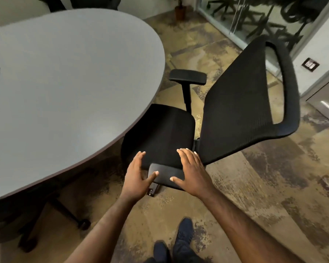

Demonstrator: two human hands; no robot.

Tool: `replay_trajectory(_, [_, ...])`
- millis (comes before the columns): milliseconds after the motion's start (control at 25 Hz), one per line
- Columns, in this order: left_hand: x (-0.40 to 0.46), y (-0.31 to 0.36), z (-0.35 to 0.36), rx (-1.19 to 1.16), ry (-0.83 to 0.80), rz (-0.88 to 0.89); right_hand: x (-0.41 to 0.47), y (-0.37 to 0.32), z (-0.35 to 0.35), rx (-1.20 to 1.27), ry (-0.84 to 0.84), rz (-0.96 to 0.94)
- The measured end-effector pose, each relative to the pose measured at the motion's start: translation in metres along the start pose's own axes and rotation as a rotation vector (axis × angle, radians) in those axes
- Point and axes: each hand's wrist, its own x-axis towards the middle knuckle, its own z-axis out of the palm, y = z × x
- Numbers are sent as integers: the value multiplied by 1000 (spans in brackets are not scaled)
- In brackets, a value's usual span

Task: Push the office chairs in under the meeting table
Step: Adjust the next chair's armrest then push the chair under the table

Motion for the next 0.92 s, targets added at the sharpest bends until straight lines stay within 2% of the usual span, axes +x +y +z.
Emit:
replay_trajectory(160, [-21,13,-40,347,56,132,-27,-21,-36,-54,143,-12])
replay_trajectory(280, [-36,17,-67,452,79,157,-50,-34,-62,-115,242,0])
replay_trajectory(640, [-50,71,-106,461,120,295,-96,-33,-161,-190,479,71])
replay_trajectory(920, [-22,147,-81,429,135,351,-104,27,-220,-195,534,128])
